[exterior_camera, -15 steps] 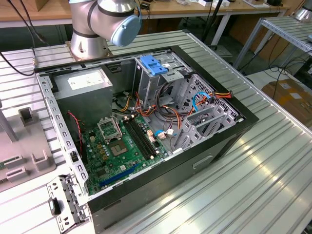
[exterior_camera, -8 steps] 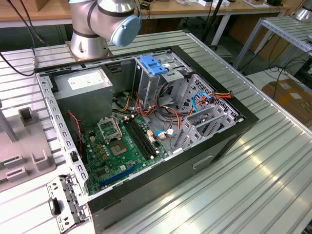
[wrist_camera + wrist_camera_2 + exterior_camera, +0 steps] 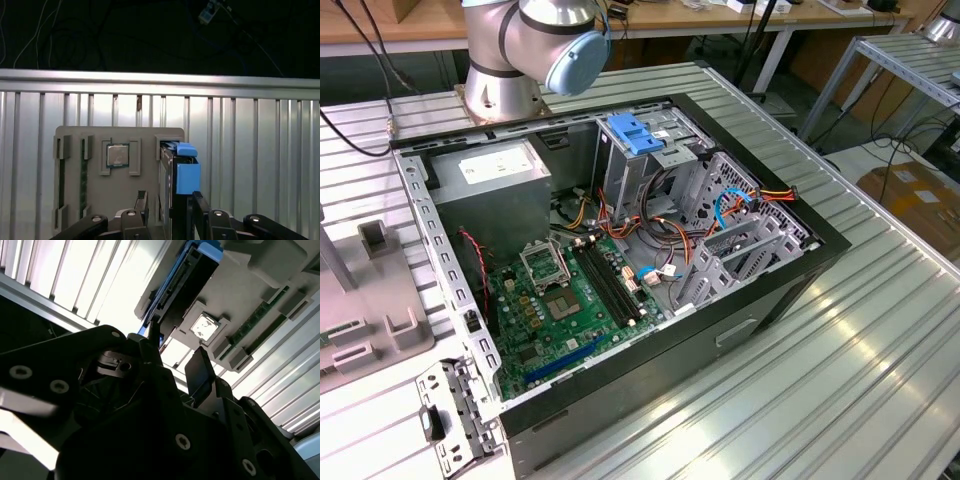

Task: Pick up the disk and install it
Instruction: 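Pick up the disk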

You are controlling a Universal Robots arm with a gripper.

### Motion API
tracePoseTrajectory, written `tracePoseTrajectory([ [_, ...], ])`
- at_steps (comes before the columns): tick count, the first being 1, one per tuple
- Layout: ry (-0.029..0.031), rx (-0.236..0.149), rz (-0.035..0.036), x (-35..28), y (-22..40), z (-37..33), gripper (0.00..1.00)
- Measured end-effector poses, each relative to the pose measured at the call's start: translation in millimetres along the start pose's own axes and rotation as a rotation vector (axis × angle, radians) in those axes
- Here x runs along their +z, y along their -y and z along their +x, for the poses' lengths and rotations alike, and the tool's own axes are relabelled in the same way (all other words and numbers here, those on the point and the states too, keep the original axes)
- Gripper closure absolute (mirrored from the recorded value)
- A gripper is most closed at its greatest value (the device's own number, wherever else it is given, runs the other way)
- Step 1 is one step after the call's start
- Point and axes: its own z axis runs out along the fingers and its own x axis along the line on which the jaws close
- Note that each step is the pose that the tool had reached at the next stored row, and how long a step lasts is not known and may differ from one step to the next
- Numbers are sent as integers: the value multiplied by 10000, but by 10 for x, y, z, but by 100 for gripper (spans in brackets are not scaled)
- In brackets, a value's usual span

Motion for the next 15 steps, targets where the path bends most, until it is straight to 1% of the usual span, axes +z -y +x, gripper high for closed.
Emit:
tracePoseTrajectory([
  [6,-2,-132,-3,18,-11,-56,52],
  [10,19,-135,-1,28,-14,-94,52],
  [15,32,-134,-3,41,-24,-114,52],
])
